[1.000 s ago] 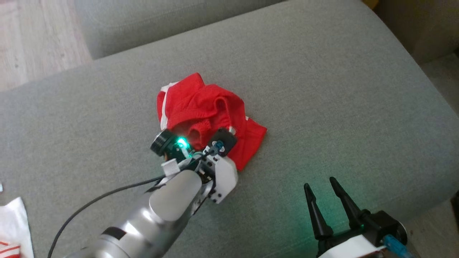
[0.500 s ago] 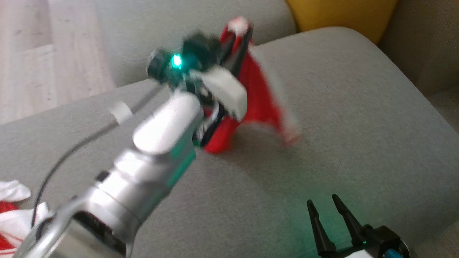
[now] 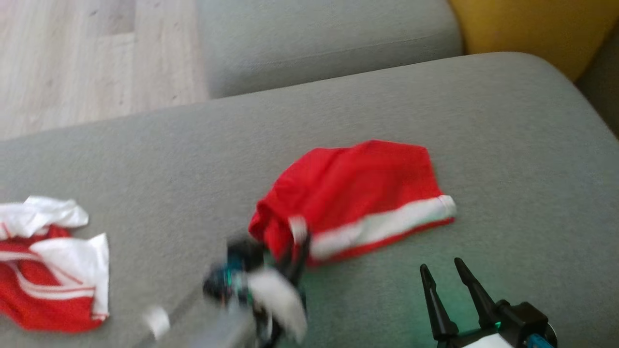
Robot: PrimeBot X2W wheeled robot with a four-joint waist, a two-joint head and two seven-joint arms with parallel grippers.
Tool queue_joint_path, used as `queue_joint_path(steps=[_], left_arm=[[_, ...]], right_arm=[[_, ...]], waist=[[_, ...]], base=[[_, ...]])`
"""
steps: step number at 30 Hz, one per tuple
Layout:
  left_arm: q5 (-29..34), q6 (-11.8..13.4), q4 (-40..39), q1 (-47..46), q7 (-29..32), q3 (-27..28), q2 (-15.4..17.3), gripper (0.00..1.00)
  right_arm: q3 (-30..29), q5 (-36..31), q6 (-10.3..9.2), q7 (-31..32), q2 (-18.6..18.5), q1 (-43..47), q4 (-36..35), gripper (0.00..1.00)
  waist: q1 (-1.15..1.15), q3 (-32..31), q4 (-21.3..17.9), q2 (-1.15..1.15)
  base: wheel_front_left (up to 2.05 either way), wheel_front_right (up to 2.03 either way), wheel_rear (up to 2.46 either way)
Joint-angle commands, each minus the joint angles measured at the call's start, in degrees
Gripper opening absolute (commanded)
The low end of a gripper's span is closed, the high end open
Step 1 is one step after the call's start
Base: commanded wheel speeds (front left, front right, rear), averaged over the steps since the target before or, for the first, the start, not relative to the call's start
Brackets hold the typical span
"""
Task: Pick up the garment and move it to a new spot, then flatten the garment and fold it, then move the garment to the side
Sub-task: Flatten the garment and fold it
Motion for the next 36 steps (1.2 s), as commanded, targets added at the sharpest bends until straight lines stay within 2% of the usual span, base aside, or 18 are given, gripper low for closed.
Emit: queue_joint_path(steps=[1,3,4,5,6,17,22,23,24,25,26,36], left_arm=[[0.25,-0.35,-1.24,-2.17,-1.05,1.18,0.62,0.0],[1.4,-0.93,-0.66,1.24,-2.13,-0.65,0.76,0.0],[1.33,-1.26,-0.58,2.69,-2.44,-1.14,0.68,0.21],[1.74,-1.58,-0.86,3.65,-2.71,-1.94,0.66,0.51],[2.27,-1.78,-1.26,4.38,-2.93,-2.5,0.77,1.0],[5.17,-2.29,-6.63,8.78,-3.4,0.02,3.68,1.0],[5.33,-2.36,-6.95,9.63,-3.4,-0.74,4.42,1.0],[5.23,-2.37,-7.02,9.68,-3.4,-0.98,4.54,0.79],[5.12,-2.38,-7.11,9.74,-3.4,-1.15,4.65,0.53],[5.02,-2.39,-7.16,9.79,-3.4,-1.33,4.78,0.43],[5.07,-2.4,-7.27,9.78,-3.4,-1.57,4.93,0.0],[5.31,-2.17,-8.69,10.0,-3.41,-1.44,7.78,0.0]], right_arm=[[1.17,-0.28,0.19,-0.23,-0.36,-1.62,-1.88,1.0],[1.1,-0.84,0.19,-0.23,-0.36,-1.7,-1.86,1.0],[0.89,-1.05,0.19,-0.23,-0.36,-1.66,-1.87,1.0],[0.62,-1.25,0.19,-0.23,-0.36,-1.58,-1.87,1.0],[0.47,-1.42,0.19,-0.23,-0.36,-1.47,-1.88,1.0],[0.52,-1.93,0.19,-0.23,-0.36,-1.15,-1.72,1.0],[0.59,-2.15,0.19,-0.23,-0.36,-1.07,-1.59,1.0],[0.6,-2.18,0.19,-0.23,-0.36,-1.05,-1.56,1.0],[0.6,-2.21,0.19,-0.23,-0.36,-1.04,-1.54,1.0],[0.58,-2.24,0.19,-0.23,-0.36,-1.03,-1.54,1.0],[0.55,-2.28,0.19,-0.23,-0.36,-1.01,-1.53,1.0],[-0.54,-2.29,0.19,-0.23,-0.36,-0.62,-1.54,1.0]], waist=[[0.0,0.77,1.09,0.0],[0.0,0.99,1.95,0.0],[0.0,1.04,2.42,0.0],[0.0,1.03,2.94,0.0],[0.0,0.98,3.4,0.0],[0.0,0.49,5.26,0.0],[0.0,0.41,5.05,0.0],[0.0,0.39,4.97,0.0],[0.0,0.38,4.88,0.0],[0.0,0.36,4.78,0.0],[0.0,0.33,4.7,0.0],[0.0,-0.21,5.31,0.0]], base=[[0.0,0.0,0.0],[0.0,0.0,0.0],[0.0,0.0,0.0],[0.0,0.0,0.0],[0.0,0.0,0.0],[0.0,0.0,0.0],[0.0,0.0,0.0],[0.0,0.0,0.0],[0.0,0.0,0.0],[0.0,0.0,0.0],[0.0,0.0,0.0],[0.0,0.0,0.0]])
